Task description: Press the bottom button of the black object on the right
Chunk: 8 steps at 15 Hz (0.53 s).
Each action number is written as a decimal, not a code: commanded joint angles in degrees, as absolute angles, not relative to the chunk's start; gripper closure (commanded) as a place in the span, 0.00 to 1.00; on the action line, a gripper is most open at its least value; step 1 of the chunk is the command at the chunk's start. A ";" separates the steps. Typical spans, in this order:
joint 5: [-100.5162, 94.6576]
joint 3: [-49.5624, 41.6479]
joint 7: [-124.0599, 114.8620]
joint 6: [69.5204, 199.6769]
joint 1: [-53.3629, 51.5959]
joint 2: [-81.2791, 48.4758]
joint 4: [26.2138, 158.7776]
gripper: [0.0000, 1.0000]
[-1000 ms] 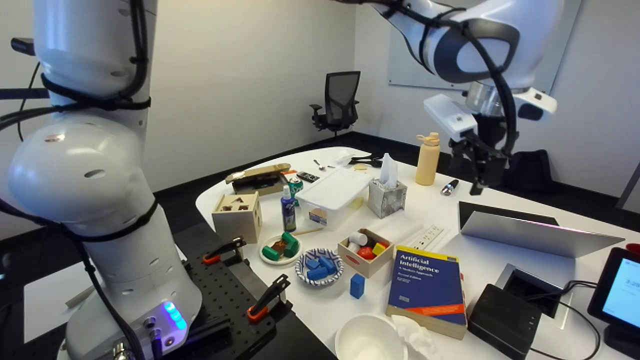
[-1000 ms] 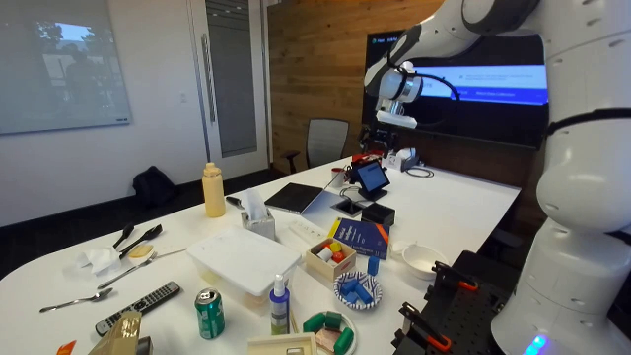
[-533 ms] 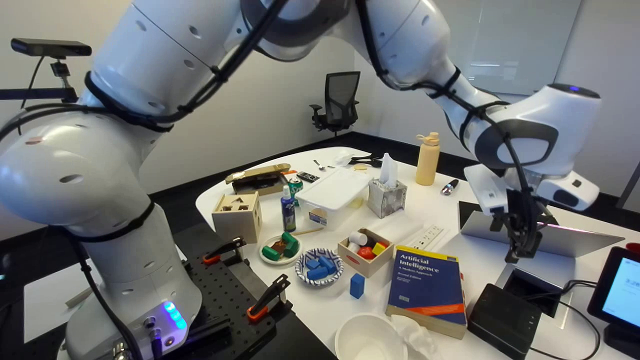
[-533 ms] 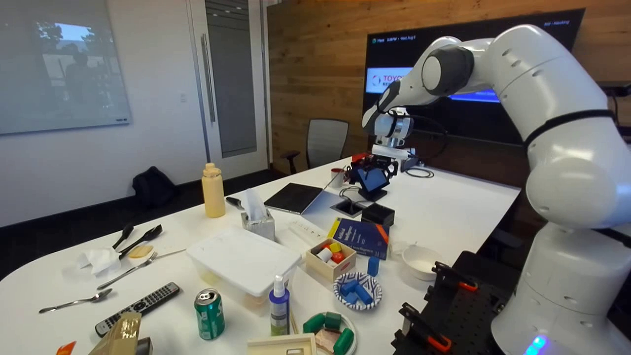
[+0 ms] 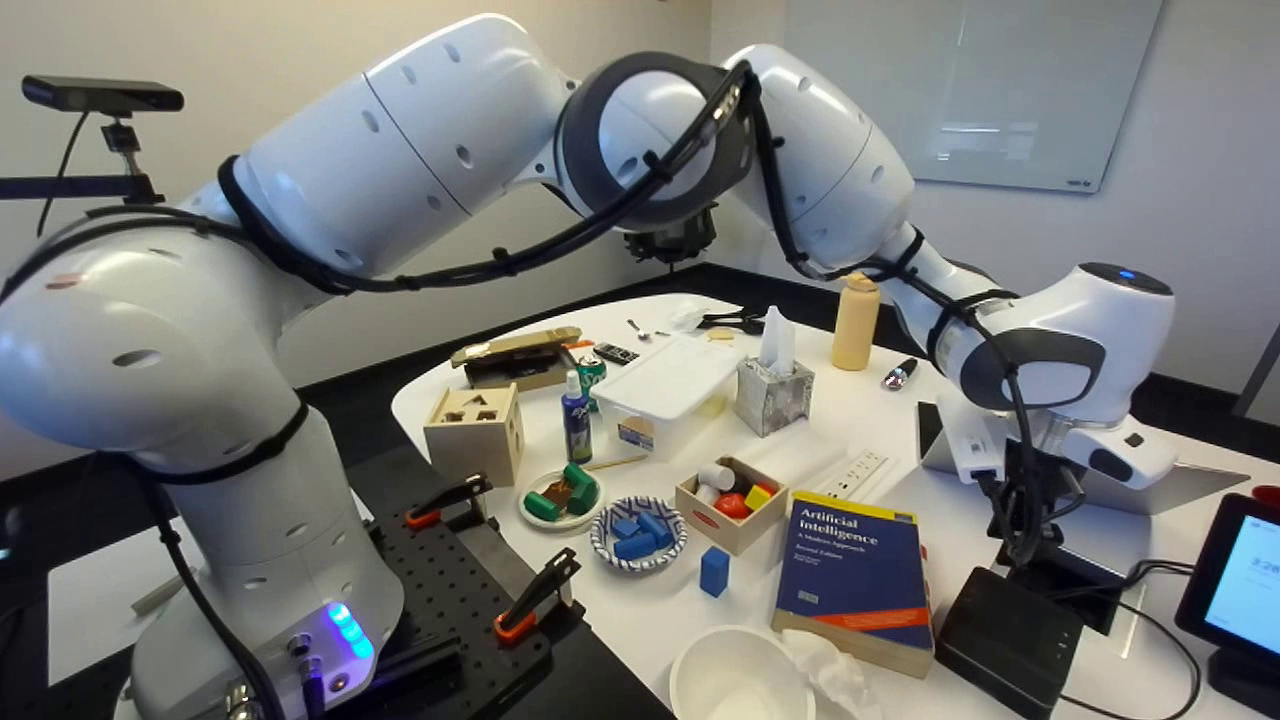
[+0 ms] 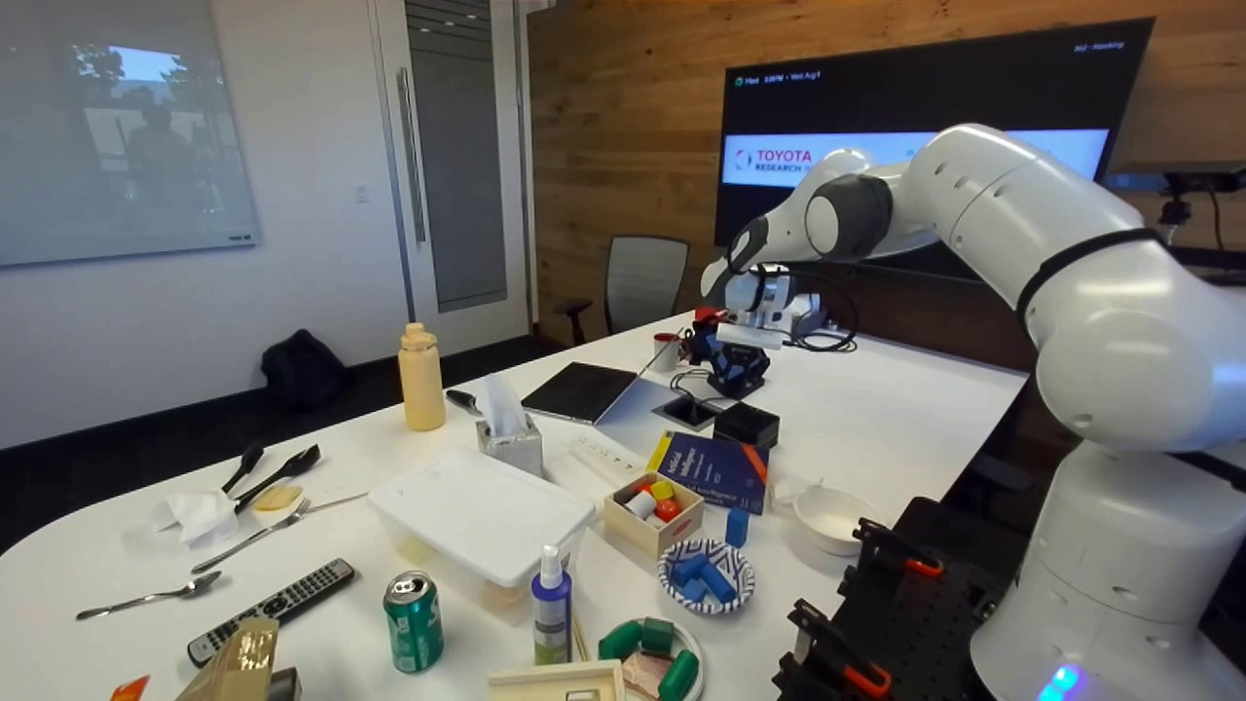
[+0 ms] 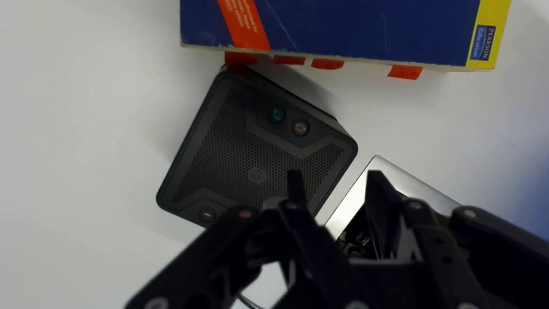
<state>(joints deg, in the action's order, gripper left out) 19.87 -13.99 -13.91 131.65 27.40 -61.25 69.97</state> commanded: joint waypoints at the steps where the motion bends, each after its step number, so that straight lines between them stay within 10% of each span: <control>1: 17.72 -13.59 -17.24 127.43 28.37 -64.66 64.02 0.88; 8: 16.96 -13.33 -18.31 122.47 29.32 -67.76 60.97 1.00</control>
<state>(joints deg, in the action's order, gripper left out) 18.30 -13.98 -16.17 125.55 28.55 -66.13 64.21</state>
